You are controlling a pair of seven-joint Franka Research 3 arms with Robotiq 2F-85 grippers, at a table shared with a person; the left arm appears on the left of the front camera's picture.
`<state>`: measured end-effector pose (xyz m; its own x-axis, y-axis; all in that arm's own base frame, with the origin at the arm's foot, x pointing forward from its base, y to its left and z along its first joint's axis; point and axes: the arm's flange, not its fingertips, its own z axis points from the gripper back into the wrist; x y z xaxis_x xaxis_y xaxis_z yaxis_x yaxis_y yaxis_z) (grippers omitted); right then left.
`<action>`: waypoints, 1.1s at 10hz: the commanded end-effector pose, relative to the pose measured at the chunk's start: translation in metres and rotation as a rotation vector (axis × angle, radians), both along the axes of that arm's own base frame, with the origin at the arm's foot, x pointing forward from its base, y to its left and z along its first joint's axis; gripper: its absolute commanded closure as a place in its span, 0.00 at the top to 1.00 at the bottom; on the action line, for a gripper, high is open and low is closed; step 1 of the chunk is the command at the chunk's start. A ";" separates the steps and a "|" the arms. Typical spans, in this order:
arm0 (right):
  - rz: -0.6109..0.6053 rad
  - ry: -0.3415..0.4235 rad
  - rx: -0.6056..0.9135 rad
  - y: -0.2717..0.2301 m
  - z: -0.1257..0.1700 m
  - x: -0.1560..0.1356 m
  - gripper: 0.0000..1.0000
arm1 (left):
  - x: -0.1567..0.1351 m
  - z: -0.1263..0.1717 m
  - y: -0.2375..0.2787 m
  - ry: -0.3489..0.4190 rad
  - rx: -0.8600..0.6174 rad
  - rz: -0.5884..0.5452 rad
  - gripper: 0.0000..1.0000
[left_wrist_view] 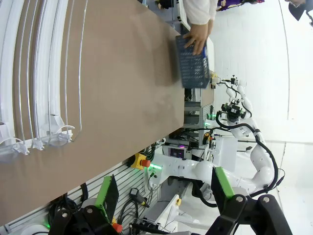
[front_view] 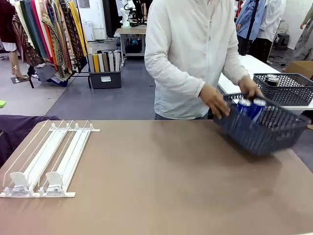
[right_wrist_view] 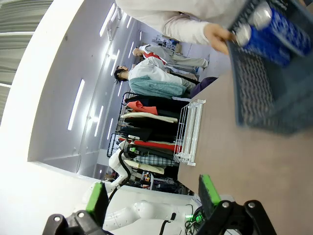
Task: Retrieve and store the cans from the dispenser.
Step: Pick up one can from the Automatic Can Dispenser and place it in the middle of the table.
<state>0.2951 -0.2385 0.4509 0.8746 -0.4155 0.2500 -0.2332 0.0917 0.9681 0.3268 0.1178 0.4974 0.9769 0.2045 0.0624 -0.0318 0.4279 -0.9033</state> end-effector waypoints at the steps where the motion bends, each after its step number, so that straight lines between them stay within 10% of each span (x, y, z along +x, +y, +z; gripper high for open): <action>1: 0.013 -0.005 -0.013 0.000 0.003 -0.002 1.00 | 0.000 0.003 0.000 -0.004 -0.001 -0.003 1.00; 11: 0.013 -0.005 -0.013 0.000 0.003 -0.002 1.00 | 0.000 0.003 0.000 -0.004 -0.001 -0.003 1.00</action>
<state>0.2951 -0.2385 0.4509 0.8746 -0.4155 0.2500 -0.2332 0.0917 0.9681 0.3268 0.1178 0.4974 0.9769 0.2044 0.0624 -0.0318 0.4279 -0.9033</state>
